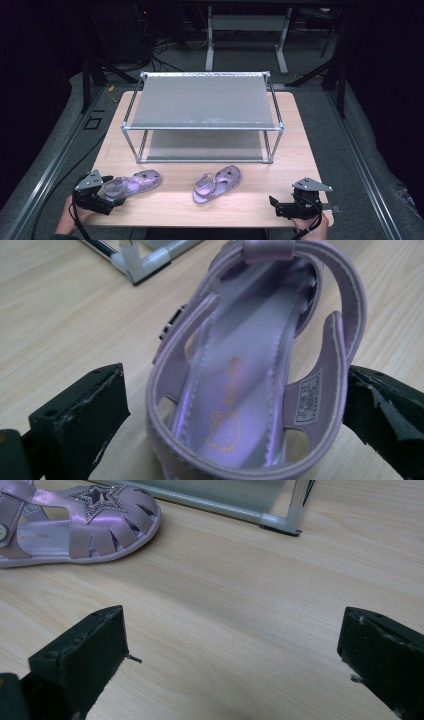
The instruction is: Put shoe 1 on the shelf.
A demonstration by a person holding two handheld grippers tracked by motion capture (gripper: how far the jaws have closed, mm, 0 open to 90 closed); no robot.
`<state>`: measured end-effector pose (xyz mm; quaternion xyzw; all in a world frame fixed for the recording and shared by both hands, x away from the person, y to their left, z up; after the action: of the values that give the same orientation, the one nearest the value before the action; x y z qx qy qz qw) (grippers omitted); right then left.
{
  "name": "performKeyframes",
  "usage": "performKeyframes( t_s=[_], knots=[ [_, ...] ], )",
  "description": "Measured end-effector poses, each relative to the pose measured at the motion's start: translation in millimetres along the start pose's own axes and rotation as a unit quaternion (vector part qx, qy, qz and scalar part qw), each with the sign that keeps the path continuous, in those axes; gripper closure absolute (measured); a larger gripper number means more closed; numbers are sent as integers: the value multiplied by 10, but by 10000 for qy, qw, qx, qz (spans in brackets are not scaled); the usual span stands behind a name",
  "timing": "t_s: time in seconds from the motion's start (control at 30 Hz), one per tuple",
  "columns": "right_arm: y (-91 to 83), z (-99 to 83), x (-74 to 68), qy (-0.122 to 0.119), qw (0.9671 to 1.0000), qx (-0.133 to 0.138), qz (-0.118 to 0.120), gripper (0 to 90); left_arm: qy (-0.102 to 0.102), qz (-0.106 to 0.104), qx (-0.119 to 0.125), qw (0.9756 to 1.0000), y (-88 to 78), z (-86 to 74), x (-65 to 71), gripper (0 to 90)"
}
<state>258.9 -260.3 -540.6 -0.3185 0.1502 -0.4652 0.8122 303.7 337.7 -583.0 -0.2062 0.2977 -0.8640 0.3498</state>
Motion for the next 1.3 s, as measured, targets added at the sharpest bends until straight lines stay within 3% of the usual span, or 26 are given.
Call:
performKeyframes(
  t_s=[0.07,0.23,0.43,0.73,1.07,1.3],
  knots=[
    [2,-8,-2,-2,10000,35,-14,0,-28,1,-40,10000,18,-18,-1,22],
    [6,-33,-12,30,10000,12,-15,0,-40,33,32,10000,61,-47,15,227],
    [-1,-52,-12,43,10000,-2,-23,0,-34,61,82,9999,50,-57,8,314],
    [-22,-49,-5,70,9999,52,-55,0,130,128,34,9998,38,-45,36,346],
    [-63,-80,29,146,9998,124,-112,0,-79,113,230,9996,-2,-43,57,359],
    [-66,-88,35,190,9997,115,-125,0,-58,117,384,9992,-56,-28,111,363]
  ],
)
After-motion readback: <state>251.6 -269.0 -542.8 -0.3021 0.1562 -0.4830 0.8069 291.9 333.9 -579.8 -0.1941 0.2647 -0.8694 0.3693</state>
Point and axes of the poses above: each handheld gripper's, and its own axes: y roughly forward along the jaws, z roughly out of its top, x roughly to its right, the point moved 3 cm from there along y, roughly forward along the jaws, and after that the axes turned 10 degrees about -y, right-handed, at the moved point
